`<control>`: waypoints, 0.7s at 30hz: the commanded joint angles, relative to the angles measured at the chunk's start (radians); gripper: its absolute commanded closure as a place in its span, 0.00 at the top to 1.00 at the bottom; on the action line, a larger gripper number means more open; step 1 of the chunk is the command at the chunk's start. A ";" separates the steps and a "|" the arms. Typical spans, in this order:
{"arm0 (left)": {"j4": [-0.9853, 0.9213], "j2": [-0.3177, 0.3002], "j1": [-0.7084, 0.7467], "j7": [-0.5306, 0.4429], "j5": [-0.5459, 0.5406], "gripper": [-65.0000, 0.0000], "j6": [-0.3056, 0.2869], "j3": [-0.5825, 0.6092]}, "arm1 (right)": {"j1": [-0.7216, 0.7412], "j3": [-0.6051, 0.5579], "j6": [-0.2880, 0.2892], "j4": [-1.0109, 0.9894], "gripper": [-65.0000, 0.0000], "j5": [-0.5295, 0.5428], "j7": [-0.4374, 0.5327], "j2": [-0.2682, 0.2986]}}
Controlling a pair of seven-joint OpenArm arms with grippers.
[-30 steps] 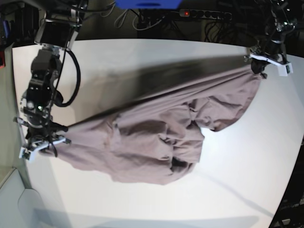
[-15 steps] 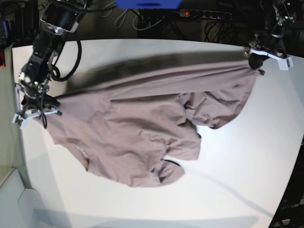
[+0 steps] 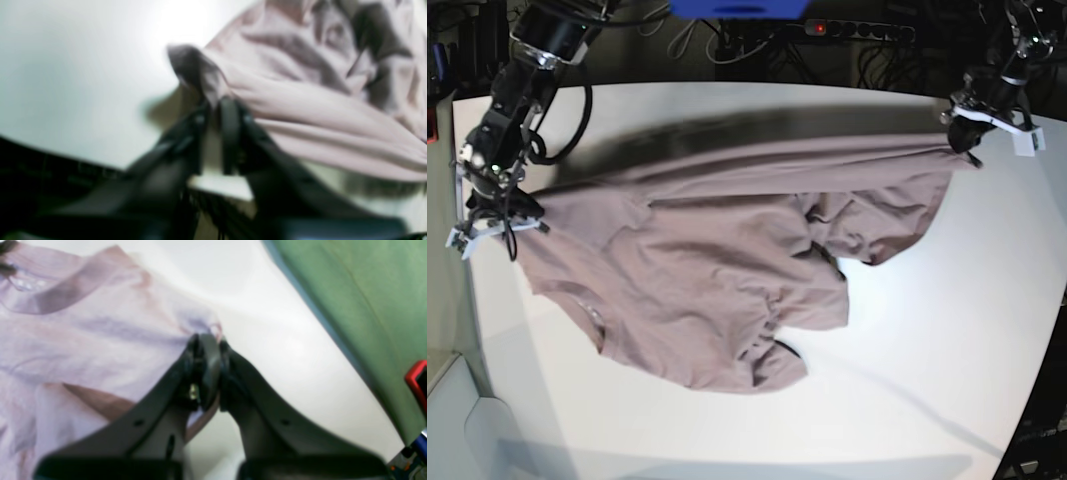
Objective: Layout the t-shirt on the table in an organized manner, then fold the t-shirt properly
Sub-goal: 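Stretch the t-shirt between both grippers and lay it flat, then regrasp the t-shirt edges with both grippers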
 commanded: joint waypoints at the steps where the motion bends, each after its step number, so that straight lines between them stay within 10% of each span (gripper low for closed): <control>1: 0.022 -0.015 0.003 -0.010 -0.011 0.26 0.004 -0.019 | 0.006 -0.002 -0.006 0.021 0.00 -0.012 0.023 0.014; 10: 0.115 -0.007 0.003 0.009 -0.015 0.64 0.003 -0.121 | -0.019 -0.002 0.247 0.014 0.00 -0.012 0.018 0.038; 21: 0.040 -0.007 -0.297 0.009 0.112 0.64 0.017 0.023 | -0.027 0.028 0.250 0.024 0.00 -0.012 0.000 0.032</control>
